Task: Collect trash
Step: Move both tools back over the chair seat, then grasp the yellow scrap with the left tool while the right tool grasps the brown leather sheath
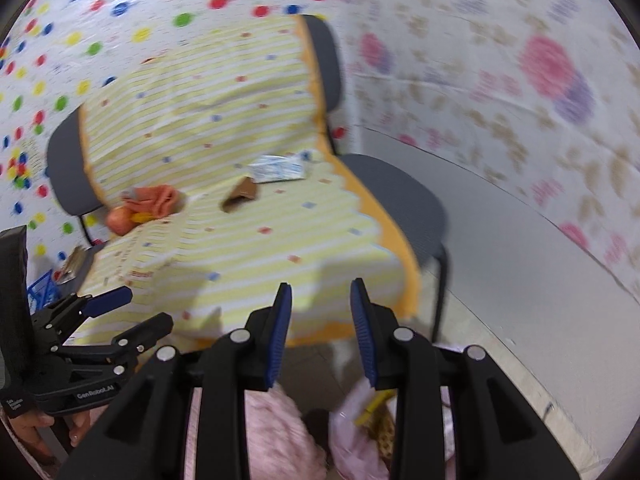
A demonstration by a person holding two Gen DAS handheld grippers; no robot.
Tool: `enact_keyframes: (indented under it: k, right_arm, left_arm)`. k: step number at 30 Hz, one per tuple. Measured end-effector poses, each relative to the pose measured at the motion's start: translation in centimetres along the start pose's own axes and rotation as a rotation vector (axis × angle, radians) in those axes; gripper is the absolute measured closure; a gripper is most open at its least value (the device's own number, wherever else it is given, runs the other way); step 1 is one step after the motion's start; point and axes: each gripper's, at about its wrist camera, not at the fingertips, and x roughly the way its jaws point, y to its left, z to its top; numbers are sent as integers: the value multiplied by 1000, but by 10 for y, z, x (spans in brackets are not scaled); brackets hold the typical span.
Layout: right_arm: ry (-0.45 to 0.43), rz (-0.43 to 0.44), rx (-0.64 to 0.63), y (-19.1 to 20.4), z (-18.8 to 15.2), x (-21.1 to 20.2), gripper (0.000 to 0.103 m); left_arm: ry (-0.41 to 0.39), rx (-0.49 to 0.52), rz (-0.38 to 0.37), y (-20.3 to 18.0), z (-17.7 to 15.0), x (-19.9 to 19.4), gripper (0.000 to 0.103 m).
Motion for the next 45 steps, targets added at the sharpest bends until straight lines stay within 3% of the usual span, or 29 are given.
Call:
enact_keyframes:
  k: [15,19,31,34,37,45]
  right_arm:
    - [12,128,-101,65,61,80,73]
    - [36,155,-117,79,79,109,64]
    - [115,203,-164,127,113,204,62]
    - [128,208,-168,133,118,227,71]
    - [137,215,-164,134,120,240,71]
    - [152,209,-157,127,122,258,71]
  left_arm:
    - [13,-145,233,112,32,8,24]
    - [19,-209,258,151,51,23,24]
    - [52,-399,295,251,75,80,28]
    - [83,-417,290,266,78,99,39]
    - [112,-432,293,276,80,117,45]
    - [149,-471,265,298,97,151,45]
